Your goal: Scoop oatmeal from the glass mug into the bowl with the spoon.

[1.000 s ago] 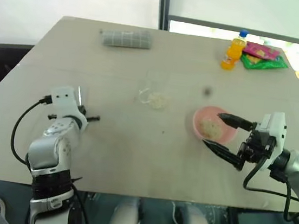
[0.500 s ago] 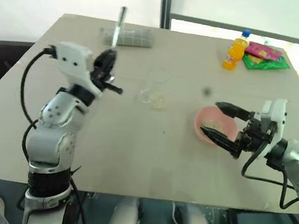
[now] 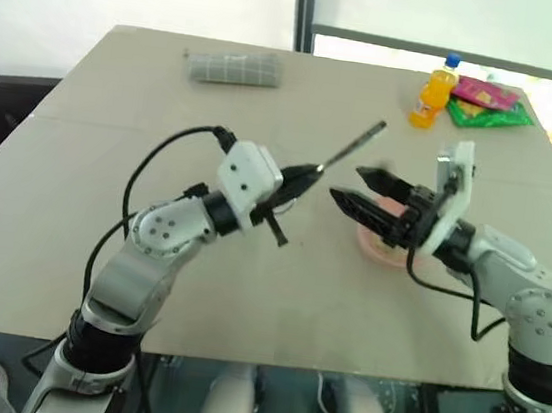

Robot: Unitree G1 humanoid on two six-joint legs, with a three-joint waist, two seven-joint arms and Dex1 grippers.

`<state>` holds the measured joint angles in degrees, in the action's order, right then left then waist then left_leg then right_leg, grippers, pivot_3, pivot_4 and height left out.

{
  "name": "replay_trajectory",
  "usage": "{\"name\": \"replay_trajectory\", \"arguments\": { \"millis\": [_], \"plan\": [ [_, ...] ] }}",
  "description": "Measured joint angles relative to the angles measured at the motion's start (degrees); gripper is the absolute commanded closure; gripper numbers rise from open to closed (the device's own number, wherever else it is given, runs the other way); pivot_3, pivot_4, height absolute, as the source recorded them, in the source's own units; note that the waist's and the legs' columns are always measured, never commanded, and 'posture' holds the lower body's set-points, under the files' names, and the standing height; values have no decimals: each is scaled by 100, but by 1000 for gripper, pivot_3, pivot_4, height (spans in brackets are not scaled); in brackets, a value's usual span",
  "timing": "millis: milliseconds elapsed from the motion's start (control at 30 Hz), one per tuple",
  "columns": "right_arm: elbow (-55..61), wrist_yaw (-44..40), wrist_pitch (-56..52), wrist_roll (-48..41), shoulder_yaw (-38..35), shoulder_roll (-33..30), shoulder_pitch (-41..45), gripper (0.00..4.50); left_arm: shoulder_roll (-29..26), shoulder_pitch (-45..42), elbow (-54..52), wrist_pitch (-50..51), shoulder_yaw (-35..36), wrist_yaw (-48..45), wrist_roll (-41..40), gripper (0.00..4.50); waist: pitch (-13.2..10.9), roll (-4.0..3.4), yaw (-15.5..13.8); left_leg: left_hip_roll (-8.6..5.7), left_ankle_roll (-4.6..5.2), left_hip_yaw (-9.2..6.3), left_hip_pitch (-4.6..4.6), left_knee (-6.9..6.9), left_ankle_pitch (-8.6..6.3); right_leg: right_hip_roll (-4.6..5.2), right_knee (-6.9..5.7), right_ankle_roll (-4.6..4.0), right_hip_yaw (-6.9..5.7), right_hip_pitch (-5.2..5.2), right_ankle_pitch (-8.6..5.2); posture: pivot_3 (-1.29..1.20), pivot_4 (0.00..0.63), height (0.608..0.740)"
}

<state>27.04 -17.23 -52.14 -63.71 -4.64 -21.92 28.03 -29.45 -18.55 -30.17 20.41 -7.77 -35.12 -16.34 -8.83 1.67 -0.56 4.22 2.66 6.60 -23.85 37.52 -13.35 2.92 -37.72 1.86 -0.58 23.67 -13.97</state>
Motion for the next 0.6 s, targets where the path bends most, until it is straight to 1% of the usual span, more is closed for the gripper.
{"name": "replay_trajectory", "arguments": {
  "millis": [100,167,233,267,300,433,467,600],
  "plan": [
    [-89,615,-27,-384,-89,363,196,0,-109,80,57,-214,-198,-214,195,4423,0,-1,-7,0,0,-3,-1,-1,0,-1,-2,0,-3,2,0,0,150,740],
    [-106,872,-27,-595,-110,437,225,533,-162,128,121,-338,-238,-287,315,4500,0,-1,-14,0,0,-2,-3,-2,0,1,-1,0,-3,3,0,0,150,740],
    [-107,960,-29,-700,-137,376,217,1341,-116,165,165,-412,-241,-312,337,4500,0,-2,-15,0,0,0,-7,-1,0,4,2,0,-2,3,0,0,150,740],
    [-106,975,-29,-730,-166,305,206,1910,-71,174,166,-438,-241,-315,335,4500,0,-1,-16,-1,1,0,-7,-1,0,6,3,1,-2,3,0,0,150,740],
    [-106,973,-30,-747,-206,226,185,2271,-33,174,166,-451,-241,-316,336,4500,0,-1,-16,-1,1,1,-8,-1,0,6,4,1,-2,3,0,0,150,740],
    [-105,889,-34,-733,-253,-56,-67,4276,38,174,219,-462,-223,-308,381,4500,-1,-3,-7,0,1,-2,-7,-2,0,1,0,1,-3,6,0,0,150,740],
    [-65,790,-32,-795,-217,-61,-85,4402,71,174,277,-455,-236,-299,391,4500,-3,-7,4,1,1,-1,-7,-2,0,-1,-2,1,-1,8,0,0,150,740],
    [-18,758,-8,-743,-193,-95,-84,4402,154,175,307,-457,-238,-300,435,4500,-3,-8,41,3,1,-2,-7,-2,0,-4,-5,1,0,9,0,0,150,740]
  ]
}}
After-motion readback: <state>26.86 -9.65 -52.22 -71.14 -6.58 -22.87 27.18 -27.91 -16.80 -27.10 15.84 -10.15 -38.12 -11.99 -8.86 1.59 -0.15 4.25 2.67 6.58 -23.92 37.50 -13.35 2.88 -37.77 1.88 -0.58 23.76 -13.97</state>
